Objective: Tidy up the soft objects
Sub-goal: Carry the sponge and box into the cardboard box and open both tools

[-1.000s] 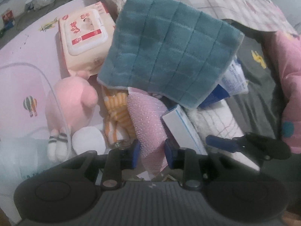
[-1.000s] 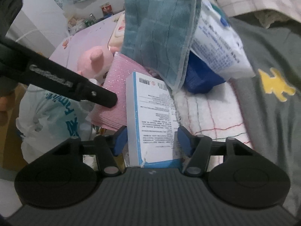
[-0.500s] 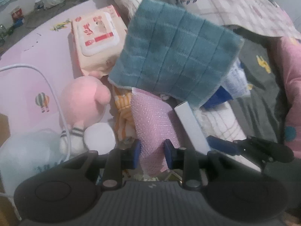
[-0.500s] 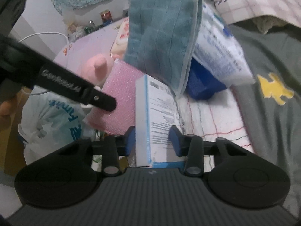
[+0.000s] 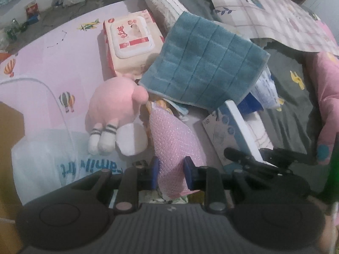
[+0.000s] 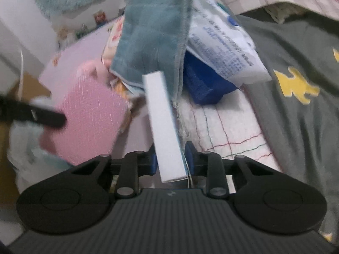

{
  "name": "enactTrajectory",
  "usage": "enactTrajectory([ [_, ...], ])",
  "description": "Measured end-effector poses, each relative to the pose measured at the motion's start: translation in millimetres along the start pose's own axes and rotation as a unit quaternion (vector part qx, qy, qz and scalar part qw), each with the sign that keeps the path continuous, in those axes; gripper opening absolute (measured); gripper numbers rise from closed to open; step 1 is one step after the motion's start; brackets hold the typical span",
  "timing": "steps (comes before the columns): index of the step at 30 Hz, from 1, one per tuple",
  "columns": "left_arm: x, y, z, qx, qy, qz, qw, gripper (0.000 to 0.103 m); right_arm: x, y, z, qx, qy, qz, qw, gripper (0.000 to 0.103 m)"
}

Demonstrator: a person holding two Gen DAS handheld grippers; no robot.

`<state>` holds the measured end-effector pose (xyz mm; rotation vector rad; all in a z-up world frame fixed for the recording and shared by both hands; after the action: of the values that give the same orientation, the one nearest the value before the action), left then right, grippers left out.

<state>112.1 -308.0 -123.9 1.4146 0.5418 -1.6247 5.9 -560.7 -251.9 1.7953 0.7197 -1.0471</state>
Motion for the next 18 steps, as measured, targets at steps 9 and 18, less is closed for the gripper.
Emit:
enactTrajectory([
  [9, -47, -10, -6, -0.021, -0.028, 0.044, 0.9984, 0.025, -50, -1, -3, 0.045, 0.046, 0.02, 0.998, 0.019],
  [18, -143, -28, -90, -0.079, 0.005, 0.104, 0.9914, 0.025, -108, 20, -77, 0.029, 0.102, 0.076, 0.991, 0.019],
])
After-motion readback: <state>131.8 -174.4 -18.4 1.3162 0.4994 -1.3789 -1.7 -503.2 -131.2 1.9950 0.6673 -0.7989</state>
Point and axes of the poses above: each gripper's, at about its wrist camera, not at the fingertips, and x roughly the way its jaws point, z to its right, y to its top, the point moved 3 cm from there along x, roughly the way its jaws point, and after that the axes turned 6 degrees about -y, right-handed, at the moved point
